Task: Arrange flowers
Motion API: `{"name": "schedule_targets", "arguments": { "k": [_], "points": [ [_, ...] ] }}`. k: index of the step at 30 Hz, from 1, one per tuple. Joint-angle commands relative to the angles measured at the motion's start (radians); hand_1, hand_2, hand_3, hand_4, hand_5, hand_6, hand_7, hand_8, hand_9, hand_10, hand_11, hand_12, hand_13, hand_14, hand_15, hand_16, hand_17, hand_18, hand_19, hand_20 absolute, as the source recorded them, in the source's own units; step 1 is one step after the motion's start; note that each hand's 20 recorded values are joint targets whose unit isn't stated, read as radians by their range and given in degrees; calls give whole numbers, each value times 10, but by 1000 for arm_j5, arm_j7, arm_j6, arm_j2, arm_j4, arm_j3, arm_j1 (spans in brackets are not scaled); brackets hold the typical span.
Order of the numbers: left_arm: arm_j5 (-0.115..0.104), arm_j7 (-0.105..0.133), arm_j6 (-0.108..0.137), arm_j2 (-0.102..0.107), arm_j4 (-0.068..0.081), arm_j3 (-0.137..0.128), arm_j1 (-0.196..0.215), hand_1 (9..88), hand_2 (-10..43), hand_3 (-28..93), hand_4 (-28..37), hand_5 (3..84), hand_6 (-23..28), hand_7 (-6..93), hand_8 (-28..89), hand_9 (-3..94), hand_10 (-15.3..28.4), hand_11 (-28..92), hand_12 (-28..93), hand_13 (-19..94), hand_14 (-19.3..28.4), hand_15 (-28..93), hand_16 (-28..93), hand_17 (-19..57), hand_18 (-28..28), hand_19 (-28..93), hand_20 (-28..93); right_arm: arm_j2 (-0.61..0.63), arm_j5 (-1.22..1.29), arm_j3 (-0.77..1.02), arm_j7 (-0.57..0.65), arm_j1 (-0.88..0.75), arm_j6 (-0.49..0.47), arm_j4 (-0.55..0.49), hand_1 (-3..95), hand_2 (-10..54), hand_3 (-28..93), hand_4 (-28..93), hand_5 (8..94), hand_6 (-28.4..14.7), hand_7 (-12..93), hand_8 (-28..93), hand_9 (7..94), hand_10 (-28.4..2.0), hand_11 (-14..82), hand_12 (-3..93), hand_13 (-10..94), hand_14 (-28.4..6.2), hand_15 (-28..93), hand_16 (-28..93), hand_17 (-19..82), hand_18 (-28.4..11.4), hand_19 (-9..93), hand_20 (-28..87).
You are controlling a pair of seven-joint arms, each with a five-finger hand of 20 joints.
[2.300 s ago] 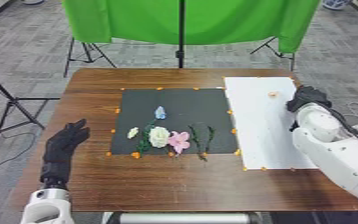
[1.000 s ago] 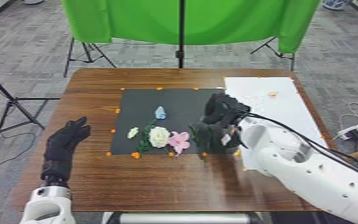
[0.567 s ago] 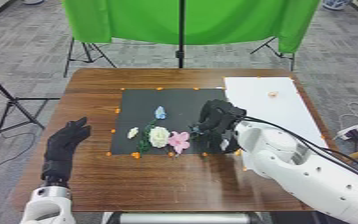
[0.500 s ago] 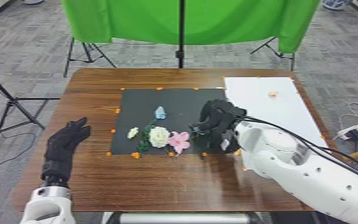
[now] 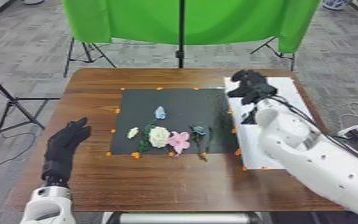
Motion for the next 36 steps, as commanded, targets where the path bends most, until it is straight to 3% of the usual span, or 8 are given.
{"name": "schedule_targets", "arguments": {
  "k": [1,8,12,18,22,25,32,36],
  "points": [
    [5,-12,-8,-4,2,-2,10,220,68,622,-283,471,49,111,-54,442,146,182,120,299,178,254,2,-9,137,135,204,-19,40,1,72,136,-243,251,377,-95,661,-179,452,-21,76,-59,475,-172,60,183,803,-66,562,294,556,-135,915,449],
    [3,-12,-7,-5,1,-4,13,220,68,623,-283,471,49,111,-55,442,145,182,121,297,178,251,1,-9,137,136,204,-50,30,-32,92,141,-221,374,378,-95,659,-180,435,-17,76,-56,418,-182,48,164,800,-68,558,284,552,-136,913,424],
    [2,-12,-7,-3,0,-7,15,221,68,623,-283,471,49,111,-55,442,145,182,120,298,177,250,2,-9,137,136,204,-56,26,-41,84,124,-169,407,422,-95,654,-185,472,-1,101,-66,480,-169,62,167,821,-59,557,277,567,-130,919,412],
    [3,-16,-14,-1,3,-5,9,220,68,624,-283,472,49,111,-54,442,145,183,120,298,178,252,2,-9,137,136,204,-41,24,-69,-2,86,38,445,490,-95,660,-200,599,32,163,-101,638,-125,118,163,879,-35,550,293,612,-112,932,445],
    [4,-15,-19,5,6,-6,3,221,68,623,-283,472,49,112,-54,442,145,183,120,298,177,252,2,-9,137,137,204,-24,23,-95,-42,75,160,433,554,-95,590,-214,675,36,181,5,726,-113,141,177,896,-26,552,305,632,-108,932,479],
    [3,-13,-23,8,6,-5,-1,219,68,624,-283,472,49,111,-55,442,146,184,121,298,178,252,2,-9,137,137,204,9,16,-63,-44,39,159,349,597,-95,558,-210,769,43,199,32,861,-88,67,310,926,-13,561,316,658,-106,932,525],
    [3,-12,-22,8,6,-8,4,221,68,622,-283,471,50,111,-54,442,145,183,120,298,178,252,2,-9,137,137,203,112,65,23,-79,-79,45,4,601,-95,567,-206,794,36,201,41,898,-81,71,331,935,-10,569,317,674,-101,932,544],
    [5,-16,-29,7,9,-5,-3,221,69,622,-283,472,49,111,-54,442,145,183,120,298,178,252,2,-9,137,137,204,125,77,31,-114,-132,-15,-119,601,-95,568,-204,795,35,199,45,899,-82,67,333,935,-10,568,320,673,-100,932,545]
  ]
}}
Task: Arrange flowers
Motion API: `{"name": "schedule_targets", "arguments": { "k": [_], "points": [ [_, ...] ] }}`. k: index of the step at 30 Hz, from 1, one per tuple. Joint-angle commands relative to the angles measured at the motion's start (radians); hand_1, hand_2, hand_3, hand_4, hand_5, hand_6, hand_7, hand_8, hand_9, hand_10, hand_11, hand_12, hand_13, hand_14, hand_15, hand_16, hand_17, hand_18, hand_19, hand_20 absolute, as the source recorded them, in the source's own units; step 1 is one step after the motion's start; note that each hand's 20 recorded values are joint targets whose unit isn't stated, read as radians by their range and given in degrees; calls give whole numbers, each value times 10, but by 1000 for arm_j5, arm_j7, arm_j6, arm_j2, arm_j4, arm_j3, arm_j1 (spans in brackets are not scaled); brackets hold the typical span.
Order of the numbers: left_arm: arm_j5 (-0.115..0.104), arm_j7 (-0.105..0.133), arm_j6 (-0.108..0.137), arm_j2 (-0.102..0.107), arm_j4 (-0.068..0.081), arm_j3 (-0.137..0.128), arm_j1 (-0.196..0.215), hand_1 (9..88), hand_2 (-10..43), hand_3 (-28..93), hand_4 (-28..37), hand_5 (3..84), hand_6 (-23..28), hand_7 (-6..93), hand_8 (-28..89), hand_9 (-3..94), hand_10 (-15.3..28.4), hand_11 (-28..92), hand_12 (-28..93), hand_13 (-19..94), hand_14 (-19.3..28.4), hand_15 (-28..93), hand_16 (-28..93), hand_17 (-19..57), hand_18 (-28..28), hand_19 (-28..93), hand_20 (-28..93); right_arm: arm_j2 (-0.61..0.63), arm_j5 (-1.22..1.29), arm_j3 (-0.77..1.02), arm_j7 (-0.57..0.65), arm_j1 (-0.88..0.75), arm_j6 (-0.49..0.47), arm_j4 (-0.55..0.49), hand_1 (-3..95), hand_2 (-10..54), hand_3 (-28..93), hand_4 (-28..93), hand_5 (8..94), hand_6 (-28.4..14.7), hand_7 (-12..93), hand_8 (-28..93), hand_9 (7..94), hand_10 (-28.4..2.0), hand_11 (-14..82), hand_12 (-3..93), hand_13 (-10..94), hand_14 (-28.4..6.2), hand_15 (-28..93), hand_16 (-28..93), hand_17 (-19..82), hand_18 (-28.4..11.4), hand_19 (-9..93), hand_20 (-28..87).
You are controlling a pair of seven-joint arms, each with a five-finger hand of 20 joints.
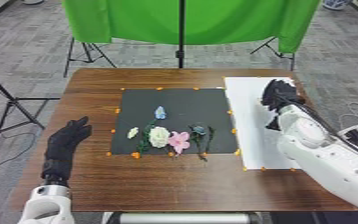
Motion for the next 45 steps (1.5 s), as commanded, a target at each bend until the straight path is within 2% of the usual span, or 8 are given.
{"name": "schedule_targets", "arguments": {
  "k": [1,15,19,22,25,31,41,45],
  "points": [
    [5,-13,-18,-4,8,-1,2,221,69,621,-283,472,49,111,-54,442,146,183,120,298,178,252,2,-9,137,137,204,50,26,-5,-75,-76,-98,-265,601,-95,569,-204,795,35,198,45,899,-82,66,334,933,-9,568,321,673,-100,932,545],
    [0,-17,-11,-7,7,-3,3,221,67,625,-283,441,49,102,-53,440,145,182,120,298,178,252,2,-10,138,139,204,49,50,-26,-94,-139,-190,-313,599,-95,571,-187,788,22,187,55,886,-84,54,342,928,-10,568,329,667,-100,932,551],
    [2,-17,-14,-5,7,-5,1,221,65,627,-283,435,49,100,-50,439,144,183,121,297,179,252,2,-10,138,140,203,62,74,20,-99,-170,-221,-344,565,-95,552,-184,734,7,170,54,816,-100,112,283,916,-11,576,333,660,-97,932,551],
    [5,-19,-22,-4,9,-5,1,223,64,627,-283,433,49,100,-50,438,144,183,121,297,179,251,2,-10,138,140,203,69,172,83,-64,-198,-332,-394,477,-95,648,-217,672,-4,159,-85,734,-117,177,189,907,-19,572,327,653,-90,932,534],
    [4,-17,-27,-2,12,-4,0,224,65,627,-283,433,49,101,-50,437,144,182,120,297,179,251,2,-10,138,140,203,77,226,133,-48,-228,-406,-435,457,-95,628,-216,573,-40,102,-76,654,-150,134,175,910,-31,517,317,666,-62,918,476],
    [-4,-7,-30,3,18,1,-7,221,67,623,-283,434,49,101,-50,436,143,180,120,297,179,251,2,-10,138,140,203,72,277,222,-41,-280,-458,-486,437,-95,599,-218,521,-49,69,-62,626,-159,113,173,905,-40,491,313,668,-57,897,461],
    [24,1,-45,11,38,13,-39,206,74,617,-283,451,52,103,-50,437,145,181,121,298,179,252,3,-9,139,139,203,-92,454,531,-125,-575,-40,-560,399,-90,595,-160,574,-47,90,-61,685,-156,133,174,923,-41,491,315,674,-72,919,417],
    [21,57,-29,12,54,29,-52,205,75,616,-283,454,51,106,-51,438,145,182,121,298,179,251,3,-9,139,138,203,-217,703,618,-469,-719,166,-547,358,-68,630,-141,622,-33,127,-73,712,-147,154,177,884,-54,497,318,627,-96,916,410]
  ]
}}
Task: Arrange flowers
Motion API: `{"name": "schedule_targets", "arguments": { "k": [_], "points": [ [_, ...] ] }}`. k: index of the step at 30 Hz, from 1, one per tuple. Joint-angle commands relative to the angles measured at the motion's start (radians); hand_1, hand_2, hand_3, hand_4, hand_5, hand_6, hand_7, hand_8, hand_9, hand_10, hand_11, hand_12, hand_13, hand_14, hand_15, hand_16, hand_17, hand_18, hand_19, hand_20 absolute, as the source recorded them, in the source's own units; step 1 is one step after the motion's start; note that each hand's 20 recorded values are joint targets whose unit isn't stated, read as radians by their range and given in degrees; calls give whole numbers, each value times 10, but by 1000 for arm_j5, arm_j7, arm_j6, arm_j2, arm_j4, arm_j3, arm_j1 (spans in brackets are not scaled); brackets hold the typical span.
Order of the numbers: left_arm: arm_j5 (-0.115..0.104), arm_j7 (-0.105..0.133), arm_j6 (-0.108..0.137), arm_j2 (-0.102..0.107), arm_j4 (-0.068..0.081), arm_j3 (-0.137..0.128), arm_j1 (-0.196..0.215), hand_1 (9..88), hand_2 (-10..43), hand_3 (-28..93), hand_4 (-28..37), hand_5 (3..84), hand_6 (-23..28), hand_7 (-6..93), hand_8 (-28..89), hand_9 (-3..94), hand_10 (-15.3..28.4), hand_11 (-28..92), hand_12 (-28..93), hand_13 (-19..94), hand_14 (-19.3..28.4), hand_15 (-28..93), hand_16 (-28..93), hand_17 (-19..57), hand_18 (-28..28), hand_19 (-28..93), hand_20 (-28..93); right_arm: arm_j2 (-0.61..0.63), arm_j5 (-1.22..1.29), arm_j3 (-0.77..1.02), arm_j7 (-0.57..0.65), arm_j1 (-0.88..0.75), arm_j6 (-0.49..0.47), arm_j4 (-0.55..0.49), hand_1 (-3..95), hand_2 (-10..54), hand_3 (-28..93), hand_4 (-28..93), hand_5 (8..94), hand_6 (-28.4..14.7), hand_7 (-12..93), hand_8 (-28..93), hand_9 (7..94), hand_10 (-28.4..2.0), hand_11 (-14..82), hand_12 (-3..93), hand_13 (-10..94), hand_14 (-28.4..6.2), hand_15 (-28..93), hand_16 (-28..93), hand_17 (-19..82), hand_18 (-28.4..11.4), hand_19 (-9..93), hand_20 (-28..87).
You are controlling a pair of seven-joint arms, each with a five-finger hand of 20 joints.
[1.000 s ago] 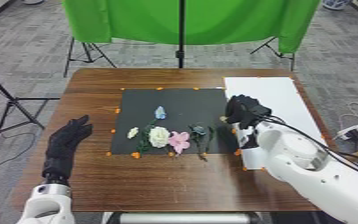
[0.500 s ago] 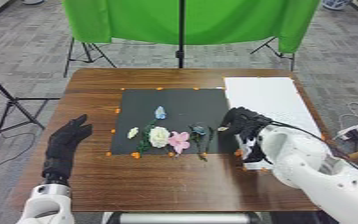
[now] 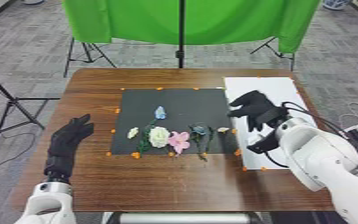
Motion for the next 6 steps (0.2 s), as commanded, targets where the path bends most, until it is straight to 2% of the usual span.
{"name": "schedule_targets", "arguments": {
  "k": [1,2,3,4,5,6],
  "points": [
    [-2,82,11,5,33,30,-23,206,75,615,-283,456,50,109,-51,440,146,183,121,300,178,252,3,-9,139,138,203,-220,315,132,-486,-254,282,5,321,-53,642,-138,624,-27,132,-74,713,-144,155,179,852,-67,477,306,582,-108,878,388],
    [-14,113,21,9,41,39,-26,204,73,619,-283,459,49,111,-52,444,146,185,121,303,179,253,3,-8,140,139,203,-256,390,148,-579,-274,260,23,299,-44,647,-135,625,-25,134,-75,710,-143,151,178,831,-75,458,298,556,-113,849,374],
    [-21,144,23,9,48,46,-30,203,72,625,-283,463,48,113,-53,450,147,186,121,307,179,255,3,-6,140,139,203,-292,450,173,-654,-295,207,41,258,-33,661,-132,620,-22,134,-76,699,-145,138,174,768,-103,398,276,489,-134,773,358],
    [-25,166,23,9,53,52,-35,203,70,628,-283,466,47,115,-53,456,147,189,122,313,180,257,3,-2,138,138,203,-324,487,192,-692,-313,177,49,231,-28,678,-140,614,-22,130,-76,684,-149,124,173,703,-125,337,270,423,-153,680,376],
    [-28,192,20,9,60,58,-43,203,68,634,-283,468,47,116,-55,460,146,190,121,319,179,258,2,4,136,132,201,-346,523,195,-754,-327,184,60,205,-23,696,-147,595,-19,125,-76,645,-150,102,167,618,-138,249,269,350,-156,518,385],
    [-31,214,19,7,61,61,-43,204,63,641,-283,471,46,119,-56,462,145,192,121,324,176,257,1,10,133,128,200,-366,539,194,-797,-337,207,67,170,-20,723,-152,556,-12,116,-76,589,-150,84,159,524,-145,172,256,275,-150,321,361]
  ]
}}
